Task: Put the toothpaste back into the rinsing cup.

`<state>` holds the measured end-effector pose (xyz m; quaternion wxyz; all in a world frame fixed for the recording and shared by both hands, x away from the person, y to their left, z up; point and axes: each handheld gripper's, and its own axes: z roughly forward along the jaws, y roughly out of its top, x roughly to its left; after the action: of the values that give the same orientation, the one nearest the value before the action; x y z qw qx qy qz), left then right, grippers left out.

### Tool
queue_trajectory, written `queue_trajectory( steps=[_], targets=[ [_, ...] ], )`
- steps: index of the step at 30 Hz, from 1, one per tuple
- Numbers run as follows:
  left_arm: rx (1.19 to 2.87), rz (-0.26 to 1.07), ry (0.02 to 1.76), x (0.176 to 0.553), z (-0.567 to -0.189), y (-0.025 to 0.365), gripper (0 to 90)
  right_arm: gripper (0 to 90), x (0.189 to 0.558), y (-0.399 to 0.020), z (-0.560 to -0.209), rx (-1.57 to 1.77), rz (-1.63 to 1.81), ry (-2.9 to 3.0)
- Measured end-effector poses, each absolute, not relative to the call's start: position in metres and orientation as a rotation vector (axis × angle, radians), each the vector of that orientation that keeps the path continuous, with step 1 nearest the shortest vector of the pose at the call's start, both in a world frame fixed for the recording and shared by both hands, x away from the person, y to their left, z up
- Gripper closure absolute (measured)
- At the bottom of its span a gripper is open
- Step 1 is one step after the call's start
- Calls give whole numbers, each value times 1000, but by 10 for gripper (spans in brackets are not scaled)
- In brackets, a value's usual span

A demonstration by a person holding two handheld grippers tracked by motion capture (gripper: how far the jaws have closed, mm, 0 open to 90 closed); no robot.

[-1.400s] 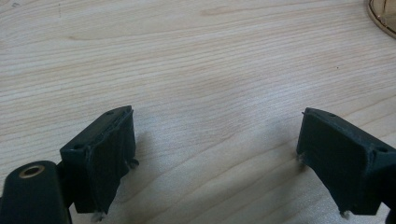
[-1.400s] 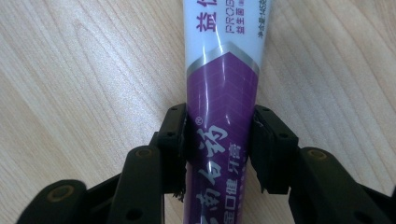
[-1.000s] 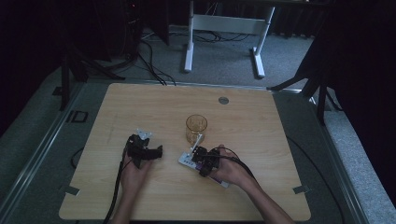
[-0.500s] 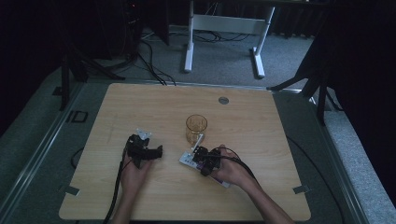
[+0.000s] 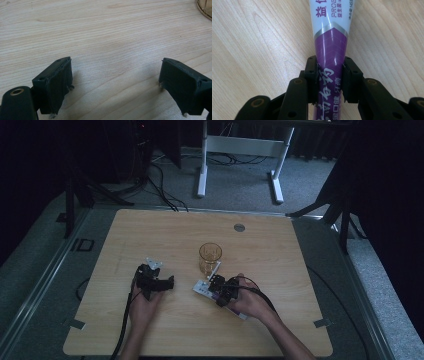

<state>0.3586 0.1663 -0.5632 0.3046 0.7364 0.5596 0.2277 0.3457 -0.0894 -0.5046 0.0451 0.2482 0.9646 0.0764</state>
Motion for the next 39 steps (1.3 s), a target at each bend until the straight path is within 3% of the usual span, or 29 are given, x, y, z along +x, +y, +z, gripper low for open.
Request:
queue_trajectory(
  steps=[39],
  targets=[
    [1949, 603, 1482, 359, -563, 166, 119, 701, 347, -104, -466, 822, 517, 2839]
  ],
)
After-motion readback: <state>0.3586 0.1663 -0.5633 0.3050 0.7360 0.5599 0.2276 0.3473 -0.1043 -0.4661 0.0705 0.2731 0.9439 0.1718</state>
